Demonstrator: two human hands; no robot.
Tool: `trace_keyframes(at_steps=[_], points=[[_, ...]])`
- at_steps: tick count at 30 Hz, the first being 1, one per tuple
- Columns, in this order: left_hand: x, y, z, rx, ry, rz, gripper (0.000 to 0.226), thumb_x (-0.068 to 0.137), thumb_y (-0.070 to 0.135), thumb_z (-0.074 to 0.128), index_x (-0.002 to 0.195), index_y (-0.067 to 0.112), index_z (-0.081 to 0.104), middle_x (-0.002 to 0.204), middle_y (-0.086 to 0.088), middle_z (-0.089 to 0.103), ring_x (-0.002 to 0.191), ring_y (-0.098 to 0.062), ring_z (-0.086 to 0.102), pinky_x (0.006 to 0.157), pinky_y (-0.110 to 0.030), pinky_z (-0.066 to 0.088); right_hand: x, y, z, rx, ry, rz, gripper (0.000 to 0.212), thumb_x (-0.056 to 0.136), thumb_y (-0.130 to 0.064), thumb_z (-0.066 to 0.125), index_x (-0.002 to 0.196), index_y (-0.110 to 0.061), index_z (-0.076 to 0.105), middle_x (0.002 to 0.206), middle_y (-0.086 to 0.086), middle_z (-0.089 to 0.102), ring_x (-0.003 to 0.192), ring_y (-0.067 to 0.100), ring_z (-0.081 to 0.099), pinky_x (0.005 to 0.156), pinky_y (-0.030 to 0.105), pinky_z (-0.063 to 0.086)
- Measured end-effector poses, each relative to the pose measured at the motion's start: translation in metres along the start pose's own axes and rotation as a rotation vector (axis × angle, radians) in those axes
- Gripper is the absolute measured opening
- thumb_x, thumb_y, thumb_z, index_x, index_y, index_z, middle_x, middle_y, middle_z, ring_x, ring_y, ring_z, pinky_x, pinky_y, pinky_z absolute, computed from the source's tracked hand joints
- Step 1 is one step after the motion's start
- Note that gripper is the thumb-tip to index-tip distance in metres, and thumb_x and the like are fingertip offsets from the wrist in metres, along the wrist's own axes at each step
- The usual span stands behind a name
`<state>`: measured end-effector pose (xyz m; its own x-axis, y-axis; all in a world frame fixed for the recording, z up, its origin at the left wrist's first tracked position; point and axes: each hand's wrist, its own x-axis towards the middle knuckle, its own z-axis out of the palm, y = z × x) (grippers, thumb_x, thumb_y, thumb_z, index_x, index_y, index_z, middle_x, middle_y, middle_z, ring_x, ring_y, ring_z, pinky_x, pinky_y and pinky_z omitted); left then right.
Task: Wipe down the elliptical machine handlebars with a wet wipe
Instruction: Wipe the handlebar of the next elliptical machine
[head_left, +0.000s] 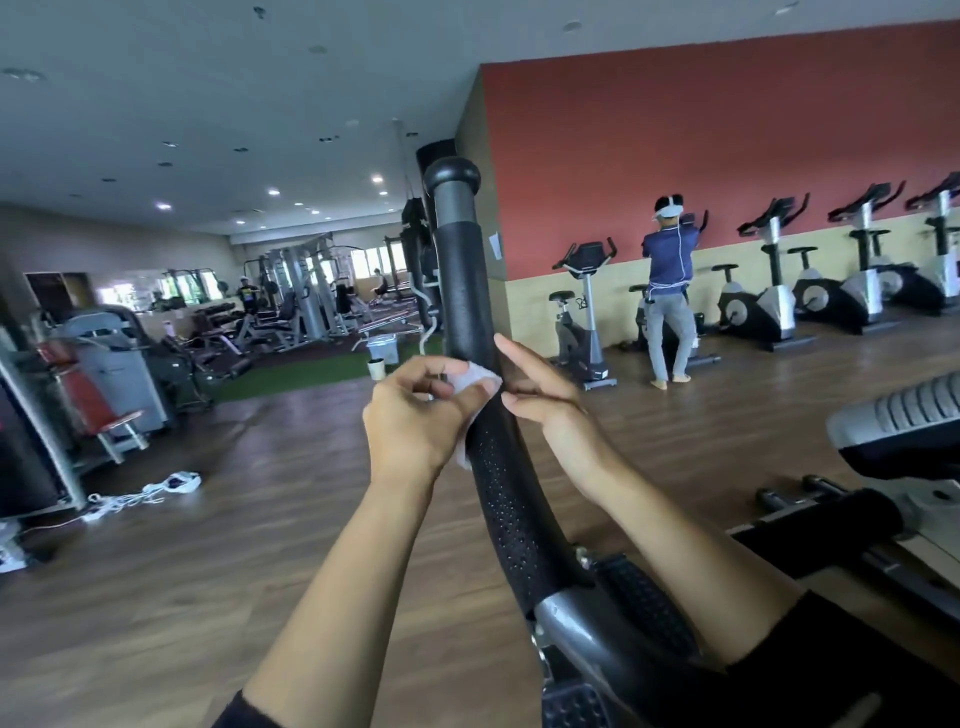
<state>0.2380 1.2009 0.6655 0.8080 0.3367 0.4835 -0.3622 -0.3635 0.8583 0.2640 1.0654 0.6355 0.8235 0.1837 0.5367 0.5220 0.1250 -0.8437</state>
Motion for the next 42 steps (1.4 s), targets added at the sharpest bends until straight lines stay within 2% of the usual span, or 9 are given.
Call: trace_keyframes(at_steps=[3, 8, 12, 17, 23, 28, 36, 39, 42], points=[[-0.001, 0.001, -0.001, -0.064, 0.022, -0.029, 0.017, 0.067, 0.027, 0.086, 0.075, 0.027, 0.071, 0.068, 0.003, 0.064, 0.06, -0.008, 0.056, 0.067, -0.02, 0.046, -0.004, -0.002, 0.002, -0.021, 0.007, 0.002, 0.06, 0.089, 0.013, 0.045, 0.143, -0.012, 0.039, 0.13, 0.015, 0.055, 0.098, 0.014, 0.047, 0.079, 0.004, 0.042], [-0.007, 0.005, 0.003, -0.037, 0.092, 0.071, 0.012, 0.075, 0.024, 0.081, 0.08, 0.03, 0.072, 0.075, 0.004, 0.067, 0.062, -0.004, 0.057, 0.065, -0.014, 0.045, -0.012, -0.007, 0.003, -0.064, 0.006, -0.005, 0.059, 0.089, 0.012, 0.047, 0.142, -0.014, 0.041, 0.149, 0.002, 0.041, 0.097, 0.002, 0.049, 0.083, 0.002, 0.039], [-0.035, -0.009, -0.005, 0.017, 0.083, 0.194, 0.007, 0.08, 0.022, 0.077, 0.085, 0.025, 0.078, 0.083, 0.007, 0.07, 0.068, -0.002, 0.063, 0.066, -0.004, 0.041, -0.018, -0.007, 0.001, -0.082, -0.016, -0.013, 0.057, 0.09, 0.012, 0.048, 0.141, -0.013, 0.042, 0.149, 0.003, 0.04, 0.11, 0.004, 0.048, 0.091, 0.006, 0.039], [-0.029, -0.008, -0.001, 0.046, 0.103, 0.241, 0.02, 0.08, 0.022, 0.076, 0.099, 0.017, 0.076, 0.088, 0.0, 0.067, 0.072, 0.003, 0.059, 0.067, 0.0, 0.037, -0.024, -0.006, -0.002, -0.087, -0.039, 0.001, 0.054, 0.092, 0.008, 0.049, 0.14, -0.014, 0.043, 0.149, 0.001, 0.041, 0.103, -0.004, 0.049, 0.089, 0.004, 0.038], [-0.052, -0.014, -0.011, 0.064, 0.05, 0.284, 0.011, 0.083, 0.015, 0.073, 0.092, 0.018, 0.078, 0.082, 0.004, 0.064, 0.072, 0.009, 0.057, 0.067, -0.001, 0.036, -0.035, -0.006, -0.009, -0.112, -0.088, 0.032, 0.053, 0.092, 0.006, 0.049, 0.139, -0.017, 0.044, 0.148, -0.007, 0.04, 0.094, -0.011, 0.053, 0.088, 0.007, 0.041], [-0.039, -0.005, -0.006, 0.087, 0.066, 0.237, 0.011, 0.083, 0.015, 0.073, 0.094, 0.015, 0.077, 0.086, 0.001, 0.064, 0.073, -0.003, 0.058, 0.068, -0.001, 0.037, -0.043, -0.008, -0.011, -0.11, -0.096, 0.049, 0.053, 0.091, 0.007, 0.049, 0.14, -0.012, 0.044, 0.149, -0.005, 0.039, 0.092, -0.013, 0.055, 0.086, 0.006, 0.042], [-0.065, -0.016, -0.008, 0.002, 0.066, 0.223, 0.012, 0.083, 0.016, 0.073, 0.093, 0.021, 0.078, 0.085, 0.006, 0.067, 0.073, 0.008, 0.06, 0.067, -0.001, 0.037, -0.046, -0.009, -0.012, -0.121, -0.094, 0.044, 0.051, 0.093, 0.005, 0.046, 0.137, -0.022, 0.047, 0.132, -0.004, 0.051, 0.098, -0.003, 0.053, 0.09, 0.007, 0.039], [-0.051, -0.014, -0.001, -0.049, 0.112, 0.148, 0.014, 0.084, 0.018, 0.072, 0.097, 0.019, 0.077, 0.088, 0.002, 0.07, 0.073, 0.019, 0.056, 0.069, 0.001, 0.034, -0.042, -0.012, -0.008, -0.141, -0.045, 0.019, 0.048, 0.095, 0.003, 0.044, 0.137, -0.02, 0.047, 0.125, -0.007, 0.054, 0.091, -0.012, 0.053, 0.09, 0.004, 0.037], [-0.058, -0.028, 0.0, -0.209, 0.091, 0.065, 0.012, 0.083, 0.02, 0.073, 0.091, 0.028, 0.078, 0.084, 0.009, 0.07, 0.073, 0.005, 0.063, 0.079, -0.017, 0.047, -0.032, -0.015, -0.003, -0.205, 0.002, -0.012, 0.046, 0.095, 0.004, 0.045, 0.138, -0.013, 0.047, 0.131, -0.004, 0.052, 0.098, -0.004, 0.053, 0.085, 0.002, 0.038]])
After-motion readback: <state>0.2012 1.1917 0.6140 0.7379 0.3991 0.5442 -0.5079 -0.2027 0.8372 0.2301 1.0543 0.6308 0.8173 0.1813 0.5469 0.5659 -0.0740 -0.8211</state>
